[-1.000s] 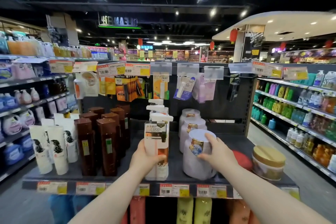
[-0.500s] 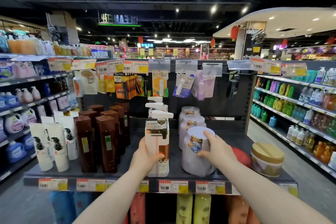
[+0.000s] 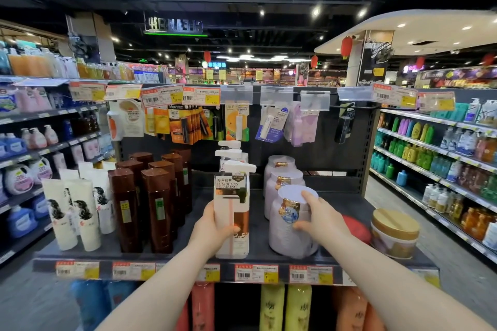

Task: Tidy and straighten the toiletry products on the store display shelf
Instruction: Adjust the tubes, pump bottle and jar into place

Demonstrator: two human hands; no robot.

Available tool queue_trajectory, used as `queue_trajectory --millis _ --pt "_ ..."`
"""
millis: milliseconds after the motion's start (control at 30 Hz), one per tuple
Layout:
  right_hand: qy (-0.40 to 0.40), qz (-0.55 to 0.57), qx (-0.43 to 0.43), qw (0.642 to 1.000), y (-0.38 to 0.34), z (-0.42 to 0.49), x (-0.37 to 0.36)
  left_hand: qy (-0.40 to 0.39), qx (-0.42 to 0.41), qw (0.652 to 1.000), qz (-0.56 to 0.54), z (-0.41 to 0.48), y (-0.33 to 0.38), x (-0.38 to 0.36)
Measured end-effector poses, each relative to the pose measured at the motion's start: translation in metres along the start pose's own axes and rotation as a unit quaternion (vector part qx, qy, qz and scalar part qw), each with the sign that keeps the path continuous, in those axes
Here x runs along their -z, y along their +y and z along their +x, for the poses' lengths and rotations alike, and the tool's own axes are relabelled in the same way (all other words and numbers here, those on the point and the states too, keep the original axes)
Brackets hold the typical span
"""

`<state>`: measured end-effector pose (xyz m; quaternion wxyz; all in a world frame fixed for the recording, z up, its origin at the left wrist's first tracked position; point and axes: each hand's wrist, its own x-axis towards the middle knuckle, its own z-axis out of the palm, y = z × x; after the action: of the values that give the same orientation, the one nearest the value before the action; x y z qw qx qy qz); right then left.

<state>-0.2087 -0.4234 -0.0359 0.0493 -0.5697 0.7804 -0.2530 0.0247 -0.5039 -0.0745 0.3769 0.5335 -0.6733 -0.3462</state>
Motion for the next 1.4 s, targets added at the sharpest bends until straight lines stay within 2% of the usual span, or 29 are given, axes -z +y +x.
queue_trajectory --millis 267,700,767,867,967,1067,1200,1400 --pt "-0.005 -0.003 -0.003 1.000 0.000 0.001 0.001 0.001 0.002 1.000 0.011 0.001 0.000 0.000" --pt "-0.008 -0.033 0.007 0.999 0.003 0.001 -0.002 -0.003 0.054 0.998 0.045 -0.006 0.005 -0.004" --pt "-0.031 -0.012 0.018 0.999 0.010 0.000 -0.001 0.007 0.065 0.996 0.062 -0.011 0.002 -0.007" --pt "-0.043 0.020 -0.001 0.999 0.027 0.000 0.011 0.064 0.077 0.988 0.116 -0.021 0.003 -0.004" --pt "-0.049 -0.115 -0.028 0.992 0.060 -0.003 0.028 0.088 0.031 0.983 0.159 -0.031 0.012 -0.005" --pt "-0.073 -0.201 -0.036 0.976 0.085 -0.009 0.039 0.049 -0.050 0.989 0.130 -0.038 0.033 -0.022" --pt "-0.122 -0.224 -0.011 0.967 0.095 -0.012 0.033 -0.029 -0.162 0.974 0.157 -0.036 0.068 -0.051" --pt "-0.097 -0.254 0.016 0.962 0.105 -0.006 0.024 -0.110 -0.171 0.930 0.307 -0.023 0.095 -0.075"
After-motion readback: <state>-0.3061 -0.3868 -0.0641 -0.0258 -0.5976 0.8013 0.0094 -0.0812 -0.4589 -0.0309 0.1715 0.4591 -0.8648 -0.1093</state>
